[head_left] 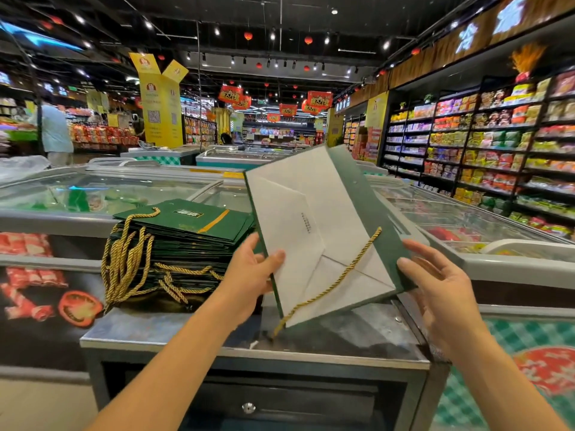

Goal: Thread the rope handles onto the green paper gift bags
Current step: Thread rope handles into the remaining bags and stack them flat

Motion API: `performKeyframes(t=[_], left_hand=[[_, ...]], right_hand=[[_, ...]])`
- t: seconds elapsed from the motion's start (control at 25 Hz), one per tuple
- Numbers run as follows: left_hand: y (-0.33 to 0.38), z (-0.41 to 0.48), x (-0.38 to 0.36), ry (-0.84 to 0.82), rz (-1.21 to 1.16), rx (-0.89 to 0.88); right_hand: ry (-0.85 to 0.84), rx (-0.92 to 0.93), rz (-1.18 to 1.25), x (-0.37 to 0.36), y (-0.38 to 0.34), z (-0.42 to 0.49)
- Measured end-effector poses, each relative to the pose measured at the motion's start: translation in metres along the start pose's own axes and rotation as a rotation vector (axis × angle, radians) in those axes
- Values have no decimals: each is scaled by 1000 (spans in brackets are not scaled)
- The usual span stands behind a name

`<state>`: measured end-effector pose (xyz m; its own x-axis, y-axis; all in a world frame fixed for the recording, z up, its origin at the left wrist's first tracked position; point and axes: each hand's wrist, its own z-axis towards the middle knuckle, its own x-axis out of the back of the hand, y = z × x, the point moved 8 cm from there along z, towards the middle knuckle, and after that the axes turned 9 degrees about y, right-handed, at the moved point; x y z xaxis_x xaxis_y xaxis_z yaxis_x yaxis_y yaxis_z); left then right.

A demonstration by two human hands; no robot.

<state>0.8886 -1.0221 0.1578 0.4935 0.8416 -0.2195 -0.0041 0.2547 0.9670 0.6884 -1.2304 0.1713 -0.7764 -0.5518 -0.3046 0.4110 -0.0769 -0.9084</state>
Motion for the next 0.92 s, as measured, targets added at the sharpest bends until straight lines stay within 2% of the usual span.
performKeyframes(t=[0.08,0.16,0.24,0.32,0.44,0.52,0.64,0.76,0.92], left_hand=[[7,2,3,-2,27,-25],[6,5,2,-5,69,-39],[0,5,2,-3,106,-34],[-6,5,3,-5,132,-21],[-11,2,7,0,182,-18],[-11,2,11,9,201,-34],[-10,2,14,49,290,-119],[-8,6,16,125,471,-242],[-6,3,5,172,757,-393]], right_hand=[[15,157,-343,6,0,2],[-36,391,-569,-7,-4,-9],[-215,650,-694,-36,-3,-33],[-441,781,-801,-62,10,-55],[-700,671,-792,-75,32,-68],[-665,569,-723,-65,33,-60],[-557,509,-734,-42,35,-40],[-581,456,-804,-30,47,-35],[-575,481,-844,-23,51,-40]])
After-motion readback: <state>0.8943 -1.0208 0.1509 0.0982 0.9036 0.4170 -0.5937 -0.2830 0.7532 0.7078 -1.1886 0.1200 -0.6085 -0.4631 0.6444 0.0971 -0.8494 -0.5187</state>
